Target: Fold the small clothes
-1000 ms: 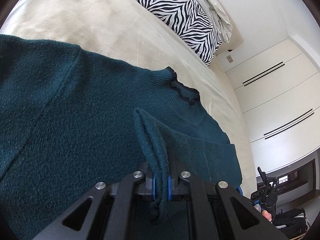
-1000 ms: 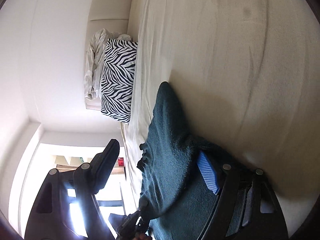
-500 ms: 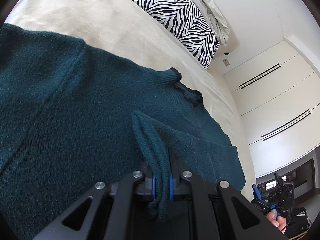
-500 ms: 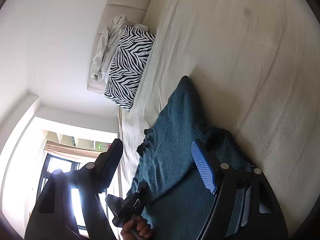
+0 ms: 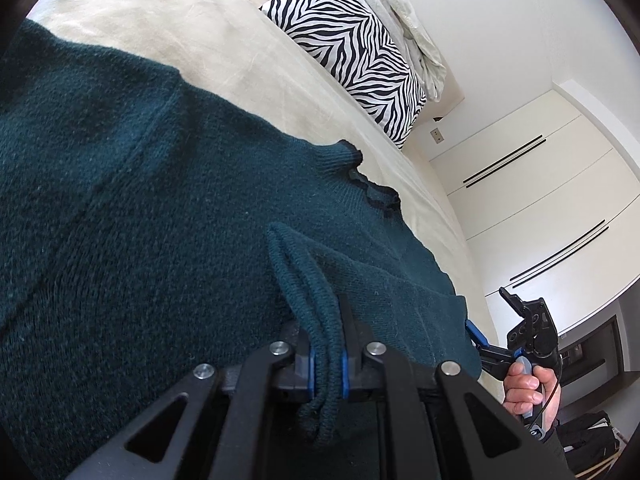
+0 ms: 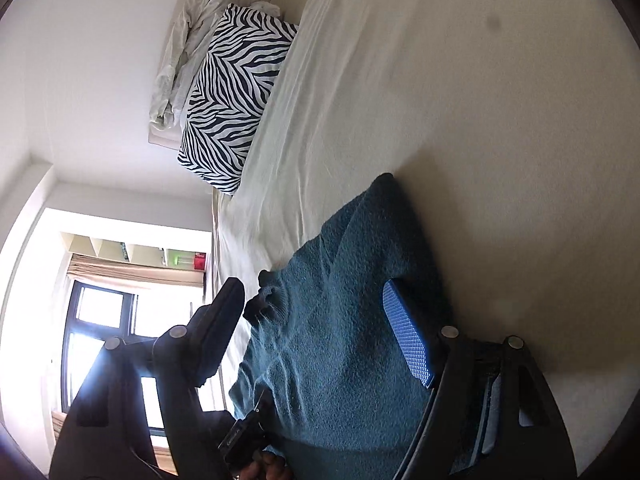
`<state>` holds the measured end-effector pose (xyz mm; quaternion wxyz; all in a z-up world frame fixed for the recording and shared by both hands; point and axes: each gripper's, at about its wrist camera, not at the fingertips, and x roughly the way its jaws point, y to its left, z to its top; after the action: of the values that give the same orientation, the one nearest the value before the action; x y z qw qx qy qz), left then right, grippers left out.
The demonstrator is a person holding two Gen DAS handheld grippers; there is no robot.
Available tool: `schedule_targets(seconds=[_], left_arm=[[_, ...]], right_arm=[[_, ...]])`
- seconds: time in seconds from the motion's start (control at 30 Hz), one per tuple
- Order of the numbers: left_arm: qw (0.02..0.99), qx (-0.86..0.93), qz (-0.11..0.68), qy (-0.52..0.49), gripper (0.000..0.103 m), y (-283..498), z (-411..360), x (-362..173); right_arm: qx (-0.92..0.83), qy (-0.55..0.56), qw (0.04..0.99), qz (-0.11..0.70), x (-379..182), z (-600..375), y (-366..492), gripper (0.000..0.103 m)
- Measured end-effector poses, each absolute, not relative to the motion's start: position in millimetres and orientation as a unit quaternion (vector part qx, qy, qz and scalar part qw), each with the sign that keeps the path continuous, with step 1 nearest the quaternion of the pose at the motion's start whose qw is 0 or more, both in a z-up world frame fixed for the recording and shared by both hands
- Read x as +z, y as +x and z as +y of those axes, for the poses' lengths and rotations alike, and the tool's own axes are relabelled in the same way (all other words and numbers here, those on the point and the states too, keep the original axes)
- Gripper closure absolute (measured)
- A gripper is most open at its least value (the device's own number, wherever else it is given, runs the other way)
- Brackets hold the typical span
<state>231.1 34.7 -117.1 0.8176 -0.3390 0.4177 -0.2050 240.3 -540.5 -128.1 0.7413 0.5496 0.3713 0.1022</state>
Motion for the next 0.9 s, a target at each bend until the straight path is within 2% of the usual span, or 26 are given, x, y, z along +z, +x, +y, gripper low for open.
schedule_targets(seconds=[0.27,0.5,0.53,0.57,0.6,0.63,0.67,0.77,0.9], left_arm=[[0.817,-0.208,0.413,-0.345,0.090,229,37,-119],[0.811,-0.213,0.417,-0.350,0.090,228,40,-112],[0.814,-0.206,0.419,-0.345,0.082,225,42,-107],[0.818,-0.202,0.415,-0.343,0.064,220,45,-99],[0.823,-0.198,0.407,-0.344,0.052,212,49,-90],[0.827,-0.191,0.397,-0.350,0.034,202,57,-81],[0.831,-0.186,0.384,-0.358,0.026,189,68,-71],[0.836,-0.161,0.351,-0.389,0.025,146,114,-52],[0.825,-0.068,0.304,-0.472,0.025,80,207,-54]], right_arm=[[0.111,0.539,0.744,0.379,-134,-542,261,0.031],[0.116,0.530,0.756,0.366,-126,-534,165,0.031],[0.114,0.538,0.755,0.358,-124,-535,148,0.031],[0.116,0.545,0.752,0.352,-121,-535,133,0.030],[0.117,0.547,0.753,0.346,-118,-534,119,0.030],[0.117,0.546,0.756,0.342,-114,-530,106,0.030],[0.118,0.544,0.758,0.341,-112,-525,94,0.030],[0.137,0.538,0.757,0.344,-107,-500,70,0.030],[0.173,0.523,0.756,0.355,-100,-452,56,0.030]])
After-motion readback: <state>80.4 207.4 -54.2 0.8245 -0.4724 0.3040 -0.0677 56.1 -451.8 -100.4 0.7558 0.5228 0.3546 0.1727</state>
